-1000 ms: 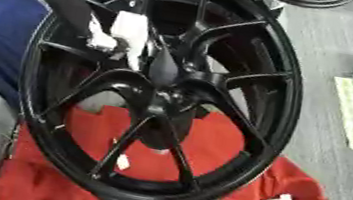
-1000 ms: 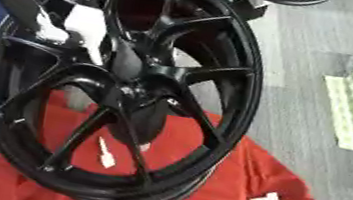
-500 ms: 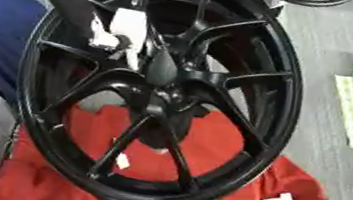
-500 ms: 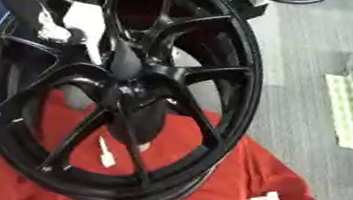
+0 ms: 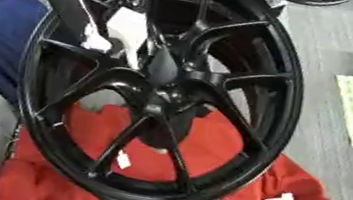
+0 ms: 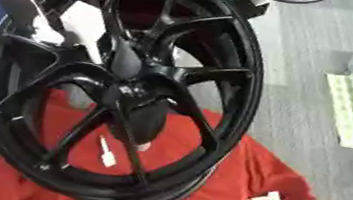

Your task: Pull the pin out of the wheel hub.

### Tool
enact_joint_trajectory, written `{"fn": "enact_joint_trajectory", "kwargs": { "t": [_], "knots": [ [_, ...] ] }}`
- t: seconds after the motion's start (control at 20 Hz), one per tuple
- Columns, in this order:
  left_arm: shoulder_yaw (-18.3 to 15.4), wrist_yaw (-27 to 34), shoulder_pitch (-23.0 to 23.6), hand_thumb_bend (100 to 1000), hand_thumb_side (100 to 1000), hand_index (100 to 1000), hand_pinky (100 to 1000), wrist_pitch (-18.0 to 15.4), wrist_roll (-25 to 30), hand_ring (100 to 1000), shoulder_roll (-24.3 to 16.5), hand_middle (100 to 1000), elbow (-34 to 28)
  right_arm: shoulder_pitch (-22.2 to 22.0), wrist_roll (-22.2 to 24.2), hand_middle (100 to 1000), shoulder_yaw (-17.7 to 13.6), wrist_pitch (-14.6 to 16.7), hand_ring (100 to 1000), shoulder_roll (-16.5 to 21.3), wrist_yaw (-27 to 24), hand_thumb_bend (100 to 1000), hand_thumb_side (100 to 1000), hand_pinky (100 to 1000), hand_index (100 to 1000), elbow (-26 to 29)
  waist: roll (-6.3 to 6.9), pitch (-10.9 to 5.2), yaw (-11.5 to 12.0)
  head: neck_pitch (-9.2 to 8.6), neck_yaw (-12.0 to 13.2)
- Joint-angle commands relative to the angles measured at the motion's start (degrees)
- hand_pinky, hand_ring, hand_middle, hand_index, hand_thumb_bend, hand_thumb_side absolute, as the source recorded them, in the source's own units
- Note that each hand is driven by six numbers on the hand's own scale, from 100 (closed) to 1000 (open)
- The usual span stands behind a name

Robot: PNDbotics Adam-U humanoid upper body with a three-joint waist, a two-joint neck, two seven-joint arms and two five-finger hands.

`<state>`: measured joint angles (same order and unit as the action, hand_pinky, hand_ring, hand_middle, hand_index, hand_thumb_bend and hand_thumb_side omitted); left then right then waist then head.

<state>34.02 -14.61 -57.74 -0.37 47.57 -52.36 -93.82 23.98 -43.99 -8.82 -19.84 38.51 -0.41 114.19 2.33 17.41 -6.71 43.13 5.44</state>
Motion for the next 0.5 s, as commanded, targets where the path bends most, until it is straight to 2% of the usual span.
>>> {"fn": "enact_joint_trajectory", "kwargs": {
  "t": [0.05, 0.5],
  "knots": [
    [-1.3, 1.4, -0.9, 100, 203, 503, 761, 0.9, -0.2, 535, -1.5, 334, -1.4, 0.7, -8.0, 504, -0.6, -8.1, 615, 1.1, 0.3, 152, 406, 380, 736, 0.4, -0.16, -0.94, 0.0, -0.31, 0.2],
    [-4.8, 5.7, 0.0, 100, 237, 411, 754, 3.3, -1.5, 503, -3.6, 254, -4.8, 0.7, -8.0, 505, -0.6, -8.4, 617, 1.2, 0.8, 156, 403, 383, 737, 0.4, -0.32, -1.42, 0.0, -0.47, 0.1]
  ]
}}
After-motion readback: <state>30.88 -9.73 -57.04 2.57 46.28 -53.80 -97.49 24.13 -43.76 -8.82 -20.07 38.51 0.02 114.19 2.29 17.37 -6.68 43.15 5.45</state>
